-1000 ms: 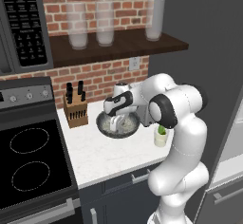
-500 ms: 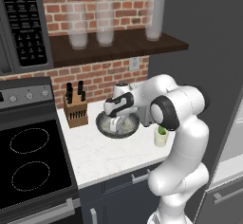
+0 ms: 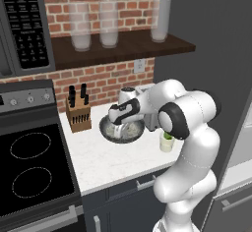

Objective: Grab a lemon wedge from the fridge and one ice cube from the ice bowl, and put them in the glass of lemonade.

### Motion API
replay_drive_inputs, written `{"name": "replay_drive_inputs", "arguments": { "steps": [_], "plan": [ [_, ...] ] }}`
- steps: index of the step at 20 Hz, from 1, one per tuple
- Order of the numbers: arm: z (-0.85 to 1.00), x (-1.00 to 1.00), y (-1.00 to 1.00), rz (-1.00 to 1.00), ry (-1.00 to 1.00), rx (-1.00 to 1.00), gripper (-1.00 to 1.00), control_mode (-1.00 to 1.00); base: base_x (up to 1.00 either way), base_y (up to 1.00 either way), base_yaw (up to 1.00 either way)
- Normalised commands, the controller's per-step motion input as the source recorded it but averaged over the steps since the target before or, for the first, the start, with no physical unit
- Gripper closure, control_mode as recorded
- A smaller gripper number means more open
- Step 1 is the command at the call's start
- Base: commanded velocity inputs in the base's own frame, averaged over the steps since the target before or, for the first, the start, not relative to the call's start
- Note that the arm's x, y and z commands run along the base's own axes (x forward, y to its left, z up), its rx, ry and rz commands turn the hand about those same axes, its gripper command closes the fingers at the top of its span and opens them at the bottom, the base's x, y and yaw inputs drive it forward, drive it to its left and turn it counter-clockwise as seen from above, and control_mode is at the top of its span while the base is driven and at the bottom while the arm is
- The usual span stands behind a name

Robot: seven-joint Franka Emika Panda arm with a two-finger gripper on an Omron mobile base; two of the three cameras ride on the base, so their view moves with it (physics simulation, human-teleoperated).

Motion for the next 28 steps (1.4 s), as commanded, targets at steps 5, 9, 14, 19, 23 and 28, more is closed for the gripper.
{"name": "replay_drive_inputs", "arguments": {
  "steps": [5, 9, 14, 19, 23, 28],
  "plan": [
    [0.0, 0.0, 0.09, 0.0, 0.0, 0.0, -1.0, -1.0, 0.0, 0.0, 0.0],
    [0.0, 0.0, 0.01, 0.0, -0.02, 0.0, -1.0, -1.0, 0.0, 0.0, 0.0],
    [0.15, -0.12, 0.0, 0.0, -0.07, 0.0, -1.0, -1.0, 0.0, 0.0, 0.0],
    [0.16, -0.03, 0.04, 0.01, -0.03, 0.0, -1.0, -1.0, 0.0, 0.0, 0.0],
    [0.0, 0.0, 0.02, 0.01, 0.0, 0.0, -1.0, -1.0, 0.0, 0.0, 0.0],
    [-0.06, 0.0, 0.0, 0.0, 0.0, 0.0, -1.0, -1.0, 0.0, 0.0, 0.0]
  ]
}}
